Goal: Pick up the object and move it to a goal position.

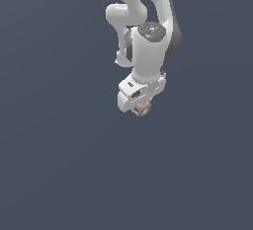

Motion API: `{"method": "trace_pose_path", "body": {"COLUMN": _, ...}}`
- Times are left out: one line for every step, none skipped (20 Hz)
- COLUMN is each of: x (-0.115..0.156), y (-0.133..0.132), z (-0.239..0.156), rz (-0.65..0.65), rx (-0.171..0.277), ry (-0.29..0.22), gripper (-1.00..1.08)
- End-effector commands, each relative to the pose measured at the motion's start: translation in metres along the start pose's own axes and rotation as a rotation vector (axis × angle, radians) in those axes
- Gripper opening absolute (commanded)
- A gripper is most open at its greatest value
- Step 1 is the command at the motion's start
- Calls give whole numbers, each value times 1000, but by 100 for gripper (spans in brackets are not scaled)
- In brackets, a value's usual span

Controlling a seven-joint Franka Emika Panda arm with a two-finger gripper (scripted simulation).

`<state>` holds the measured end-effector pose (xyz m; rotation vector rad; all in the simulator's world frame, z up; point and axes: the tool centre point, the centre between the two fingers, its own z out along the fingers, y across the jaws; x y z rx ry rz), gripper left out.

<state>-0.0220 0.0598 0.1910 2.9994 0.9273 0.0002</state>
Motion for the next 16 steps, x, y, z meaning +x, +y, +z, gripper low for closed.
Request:
{"method": "trace_pose_path", "body": {"x": 1, "y": -13, "z": -20, "rz": 1, "rx": 0, "ry": -1, "gripper": -100}}
{"method": "trace_pose_path", "body": {"x": 2, "y": -18, "z": -26, "rz": 1, "rx": 0, "ry": -1, "gripper": -100}}
{"method": "trace_pose_path", "body": {"x": 3, "y": -22, "z": -33, "rz": 0, "rx": 1, "ry": -1, "gripper": -100}}
{"method": "trace_pose_path", "body": {"x": 4, "y": -26, "z": -39, "rz": 0, "rx": 1, "ry": -1, "gripper": -100}}
{"method": "trace_pose_path", "body": {"x": 5, "y": -30, "z": -44, "rz": 0, "rx": 1, "ry": -1, "gripper": -100}}
{"method": "trace_pose_path", "body": {"x": 5, "y": -33, "z": -49, "rz": 0, "rx": 1, "ry": 0, "gripper": -100}}
{"method": "trace_pose_path", "body": {"x": 6, "y": -36, "z": -54, "rz": 0, "rx": 1, "ry": 0, "gripper": -100}}
{"method": "trace_pose_path", "body": {"x": 6, "y": -38, "z": -57, "rz": 0, "rx": 1, "ry": 0, "gripper": -100}}
{"method": "trace_pose_path", "body": {"x": 7, "y": -40, "z": -60, "rz": 0, "rx": 1, "ry": 0, "gripper": -100}}
{"method": "trace_pose_path", "body": {"x": 7, "y": -41, "z": -63, "rz": 0, "rx": 1, "ry": 0, "gripper": -100}}
{"method": "trace_pose_path", "body": {"x": 7, "y": -42, "z": -64, "rz": 1, "rx": 2, "ry": 0, "gripper": -100}}
{"method": "trace_pose_path", "body": {"x": 8, "y": -43, "z": -65, "rz": 1, "rx": 2, "ry": 0, "gripper": -100}}
{"method": "trace_pose_path", "body": {"x": 8, "y": -43, "z": -66, "rz": 1, "rx": 2, "ry": 0, "gripper": -100}}
{"method": "trace_pose_path", "body": {"x": 8, "y": -43, "z": -65, "rz": 1, "rx": 2, "ry": 0, "gripper": -100}}
{"method": "trace_pose_path", "body": {"x": 9, "y": -42, "z": -65, "rz": 1, "rx": 2, "ry": 0, "gripper": -100}}
{"method": "trace_pose_path", "body": {"x": 9, "y": -42, "z": -65, "rz": 1, "rx": 2, "ry": 0, "gripper": -100}}
